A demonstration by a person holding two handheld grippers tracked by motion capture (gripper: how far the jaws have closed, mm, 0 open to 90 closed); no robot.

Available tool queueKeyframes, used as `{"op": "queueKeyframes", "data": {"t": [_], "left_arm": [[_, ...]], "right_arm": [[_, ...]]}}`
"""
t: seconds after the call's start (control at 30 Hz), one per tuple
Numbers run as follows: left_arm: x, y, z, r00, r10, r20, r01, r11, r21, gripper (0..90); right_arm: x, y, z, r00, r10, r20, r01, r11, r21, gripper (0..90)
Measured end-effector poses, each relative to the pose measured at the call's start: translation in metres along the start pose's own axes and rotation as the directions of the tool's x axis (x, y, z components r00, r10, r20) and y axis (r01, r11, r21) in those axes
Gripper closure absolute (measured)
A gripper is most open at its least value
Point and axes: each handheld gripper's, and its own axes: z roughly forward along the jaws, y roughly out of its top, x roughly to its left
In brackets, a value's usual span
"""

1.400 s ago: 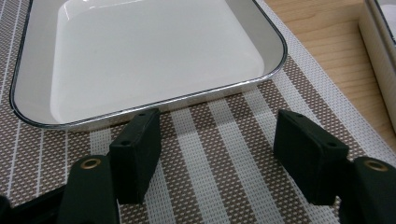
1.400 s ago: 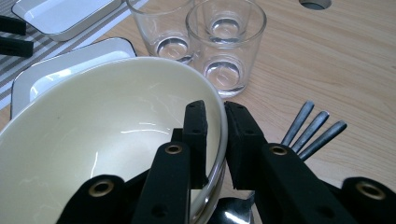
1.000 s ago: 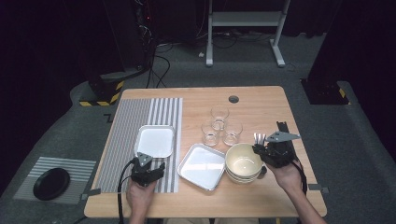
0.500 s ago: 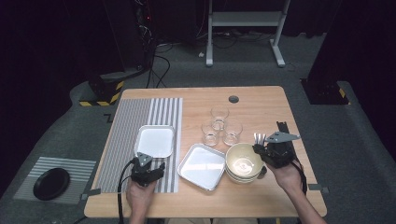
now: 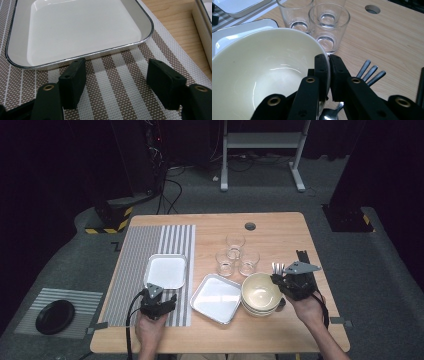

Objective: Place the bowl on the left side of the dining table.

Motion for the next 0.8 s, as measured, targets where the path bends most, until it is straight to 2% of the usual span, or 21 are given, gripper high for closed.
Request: {"op": "queueKeyframes", "data": {"t": [0.37,0.53,0.67,0.77,0.8], "left_arm": [[0.0000,0.0000,0.0000,1.0000,0.000,0.001,0.000,1.0000,0.000,32.6],[0.0002,0.0001,0.0001,1.0000,0.004,-0.002,-0.004,1.0000,-0.004,32.6],[-0.0001,0.0000,0.0002,1.0000,-0.002,0.003,0.002,1.0000,-0.001,32.6],[-0.0003,-0.0001,0.0004,1.0000,-0.004,0.002,0.004,1.0000,-0.004,32.6],[-0.0002,0.0000,0.0001,1.0000,-0.003,0.000,0.003,1.0000,-0.002,32.6]], "right_arm": [[0.0025,0.0003,-0.0025,0.9988,-0.046,0.017,0.046,0.999,-0.019,85.4],[0.0041,0.0004,-0.0033,0.9990,-0.042,0.016,0.042,0.999,-0.024,85.5],[0.0041,0.0025,-0.0053,0.9960,-0.085,0.025,0.086,0.996,-0.033,85.7],[0.0046,0.0033,-0.0058,0.9950,-0.096,0.027,0.097,0.995,-0.032,85.8],[0.0051,0.0030,-0.0058,0.9962,-0.084,0.022,0.085,0.996,-0.031,85.7]]}}
